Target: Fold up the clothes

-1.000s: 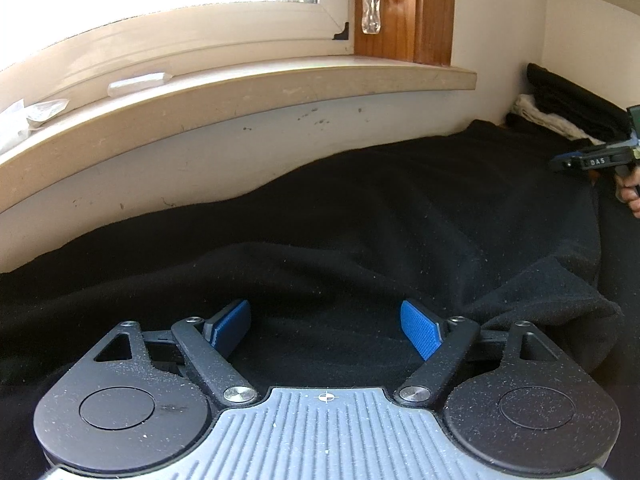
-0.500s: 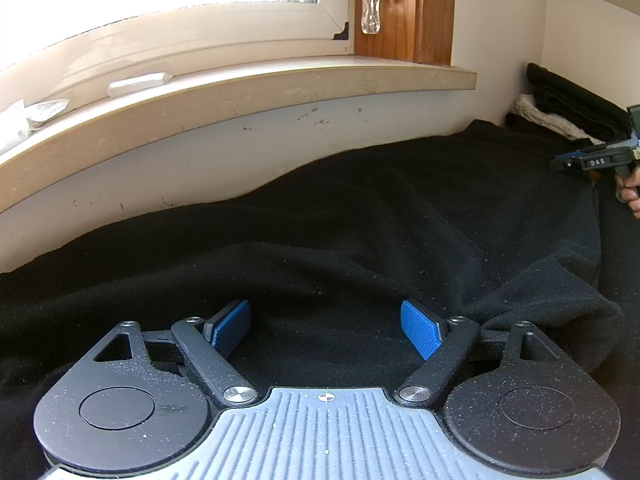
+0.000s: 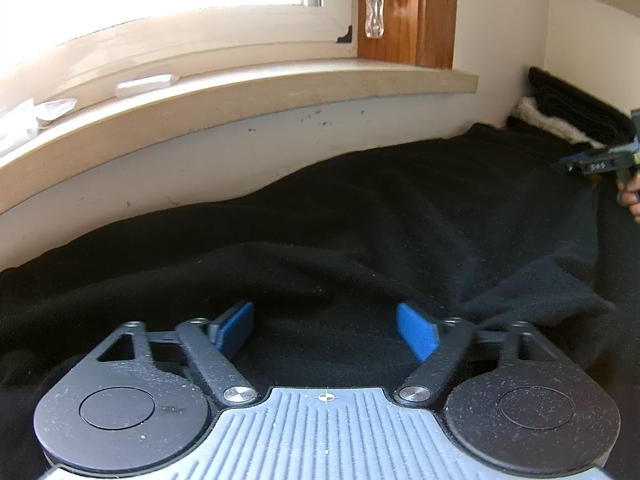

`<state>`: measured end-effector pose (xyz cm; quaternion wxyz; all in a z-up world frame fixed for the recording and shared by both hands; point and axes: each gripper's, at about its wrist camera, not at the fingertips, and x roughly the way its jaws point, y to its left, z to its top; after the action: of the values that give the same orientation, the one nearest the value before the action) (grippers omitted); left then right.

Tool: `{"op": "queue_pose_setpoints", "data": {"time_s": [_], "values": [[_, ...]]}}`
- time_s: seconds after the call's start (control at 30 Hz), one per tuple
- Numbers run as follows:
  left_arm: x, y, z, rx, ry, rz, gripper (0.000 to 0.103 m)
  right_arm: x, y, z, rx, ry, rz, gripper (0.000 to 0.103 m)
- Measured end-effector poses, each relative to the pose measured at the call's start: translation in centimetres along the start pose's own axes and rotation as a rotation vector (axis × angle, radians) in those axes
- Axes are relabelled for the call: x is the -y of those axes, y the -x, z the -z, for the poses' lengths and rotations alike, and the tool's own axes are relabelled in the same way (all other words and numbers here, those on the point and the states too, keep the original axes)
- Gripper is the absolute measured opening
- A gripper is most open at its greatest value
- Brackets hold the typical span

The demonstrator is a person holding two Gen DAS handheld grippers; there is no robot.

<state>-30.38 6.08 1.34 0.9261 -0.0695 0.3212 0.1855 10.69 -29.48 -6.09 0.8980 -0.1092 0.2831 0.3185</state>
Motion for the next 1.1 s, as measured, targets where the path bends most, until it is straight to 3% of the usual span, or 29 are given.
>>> {"op": "queue_pose_setpoints", "data": {"time_s": [0.1, 0.17, 0.5, 0.93, 1.1], "values": [[-0.6, 2.0, 0.0, 0.022, 0.043, 0.029, 0.074, -2.4, 1.6, -0.6, 0.011, 0.031, -0.004, 0.049], [-0.4, 3.2, -0.1, 0.022, 0.015, 0.001, 0.074, -4.7, 3.1, -1.5, 0.032, 0.066, -0.035, 0.049], [-1.9, 9.8, 1.0, 0.063, -0.008, -0.067, 0.077, -18.9, 7.0, -4.8, 0.100, 0.271, -0.286, 0.049], [-12.2, 18.8, 8.9, 0.012, 0.136, -0.272, 0.078, -39.9, 7.1, -3.1, 0.031, 0.517, -0.672, 0.049], [-14.6, 21.6, 12.1, 0.005, 0.195, -0.298, 0.078, -47.2, 7.9, -2.5, 0.018, 0.588, -0.796, 0.049]]}}
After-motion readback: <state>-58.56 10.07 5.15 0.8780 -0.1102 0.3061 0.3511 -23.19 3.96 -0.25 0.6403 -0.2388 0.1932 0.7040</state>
